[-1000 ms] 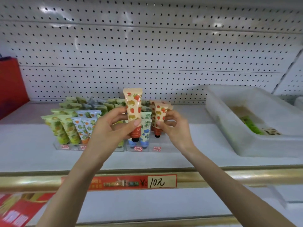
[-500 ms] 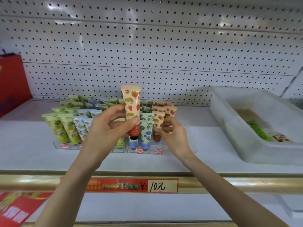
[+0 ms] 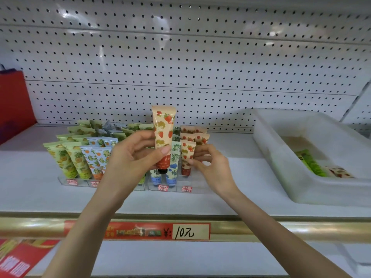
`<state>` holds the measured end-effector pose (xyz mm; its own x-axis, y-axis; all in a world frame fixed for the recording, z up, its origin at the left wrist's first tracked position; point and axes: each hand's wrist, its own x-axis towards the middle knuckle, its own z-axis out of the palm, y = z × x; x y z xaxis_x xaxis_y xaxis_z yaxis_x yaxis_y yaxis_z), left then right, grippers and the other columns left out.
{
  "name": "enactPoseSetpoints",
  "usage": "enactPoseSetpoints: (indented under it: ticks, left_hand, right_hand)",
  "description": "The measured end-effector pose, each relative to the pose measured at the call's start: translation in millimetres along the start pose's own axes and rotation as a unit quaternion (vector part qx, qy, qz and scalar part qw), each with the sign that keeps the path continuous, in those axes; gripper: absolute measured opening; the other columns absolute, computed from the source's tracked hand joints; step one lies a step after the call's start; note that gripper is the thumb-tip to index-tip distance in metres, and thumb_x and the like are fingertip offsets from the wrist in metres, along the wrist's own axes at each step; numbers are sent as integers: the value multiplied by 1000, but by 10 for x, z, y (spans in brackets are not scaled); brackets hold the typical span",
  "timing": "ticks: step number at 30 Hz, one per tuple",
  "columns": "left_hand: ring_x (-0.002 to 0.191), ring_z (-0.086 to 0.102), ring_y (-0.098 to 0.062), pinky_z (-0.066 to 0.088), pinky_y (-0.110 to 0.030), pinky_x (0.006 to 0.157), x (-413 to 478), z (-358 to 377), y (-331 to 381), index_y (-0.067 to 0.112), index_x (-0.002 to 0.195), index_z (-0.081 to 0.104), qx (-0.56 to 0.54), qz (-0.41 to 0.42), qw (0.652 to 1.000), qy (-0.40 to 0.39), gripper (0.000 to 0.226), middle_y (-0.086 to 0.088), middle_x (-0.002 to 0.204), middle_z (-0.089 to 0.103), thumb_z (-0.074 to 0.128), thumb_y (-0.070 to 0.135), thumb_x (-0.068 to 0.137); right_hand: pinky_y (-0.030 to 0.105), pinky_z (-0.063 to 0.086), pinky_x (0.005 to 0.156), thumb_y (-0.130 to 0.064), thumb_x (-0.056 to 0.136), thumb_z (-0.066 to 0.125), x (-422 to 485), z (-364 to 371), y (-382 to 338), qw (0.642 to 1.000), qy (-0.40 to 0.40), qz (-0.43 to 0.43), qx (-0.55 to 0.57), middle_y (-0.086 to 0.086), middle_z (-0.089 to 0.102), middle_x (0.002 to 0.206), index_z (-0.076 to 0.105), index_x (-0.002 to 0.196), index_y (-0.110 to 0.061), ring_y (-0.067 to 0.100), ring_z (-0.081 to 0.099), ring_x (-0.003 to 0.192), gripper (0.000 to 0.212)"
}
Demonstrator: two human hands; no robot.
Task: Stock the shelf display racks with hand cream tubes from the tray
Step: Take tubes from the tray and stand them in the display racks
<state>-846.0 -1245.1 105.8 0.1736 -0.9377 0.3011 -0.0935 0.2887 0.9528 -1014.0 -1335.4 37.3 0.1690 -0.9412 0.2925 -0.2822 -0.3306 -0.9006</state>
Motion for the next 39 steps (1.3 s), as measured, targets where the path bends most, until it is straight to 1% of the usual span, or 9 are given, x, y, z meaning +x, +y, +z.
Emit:
enactPoseSetpoints:
  ticks: [3,5,7,11,15,21,25,29,39]
  left_hand:
    - [80,68,-6,53,-17,66,3,74,5,21,95,65,9,11,1000,-16,31,11,90,72,69,26,64]
    - [83,67,-5,53,-17,70,8,137,15,25,94,66,28,23,999,-27,30,13,93,72,68,29,65]
    - [82,66,-2,52,-15,68,15,213,23,29,94,67,48,36,998,-35,28,17,93,71,67,31,66]
    - [79,65,0,52,-15,67,15,375,37,33,96,66,69,54,995,-50,26,21,90,70,66,30,70]
    - [81,68,-6,56,-29,73,7,468,24,35,98,67,106,69,991,-46,26,19,89,71,66,34,73]
    - [89,63,3,53,-36,82,-5,517,-36,43,99,63,180,98,979,-14,25,25,93,68,68,47,75]
    - [112,51,-4,42,-29,97,2,386,-128,27,123,57,376,177,909,23,52,14,120,59,45,58,84]
    - [127,40,-17,24,-47,110,-6,217,-255,15,135,47,544,203,814,6,64,-1,136,50,29,58,91]
    - [133,39,-21,19,-47,110,-76,23,-419,13,139,41,636,155,754,-43,75,-4,144,43,18,66,90]
  right_hand:
    - [15,51,76,-23,84,68,2,-158,-92,1000,20,-18,-2,-10,64,94,58,96,-19,7,62,89,16]
    - [29,55,83,-33,87,59,-20,-255,-238,999,12,-33,39,-10,66,95,59,92,-25,8,63,93,9]
    - [34,55,85,-42,87,49,-62,-326,-408,994,-8,-48,103,-9,69,93,62,91,-25,8,64,96,22]
    - [27,55,82,-35,84,52,-139,-417,-627,982,-48,-73,170,-8,69,86,63,91,-14,6,64,88,25]
    - [20,52,75,-10,82,67,-179,-439,-628,981,-32,-75,177,24,64,94,59,90,6,16,62,83,20]
    - [16,51,72,-3,81,67,-203,-462,-619,971,-38,-60,226,6,68,92,58,94,6,10,67,83,18]
    - [31,57,80,-7,81,66,-103,-500,-561,972,-23,-48,228,-3,68,91,61,94,-9,12,67,85,14]
    - [41,56,82,-13,81,69,37,-498,-318,987,-10,-32,154,-3,66,97,60,93,-19,21,66,92,15]
    - [37,56,81,-18,84,68,110,-289,77,998,-28,-13,61,-12,66,95,57,89,-29,9,64,91,16]
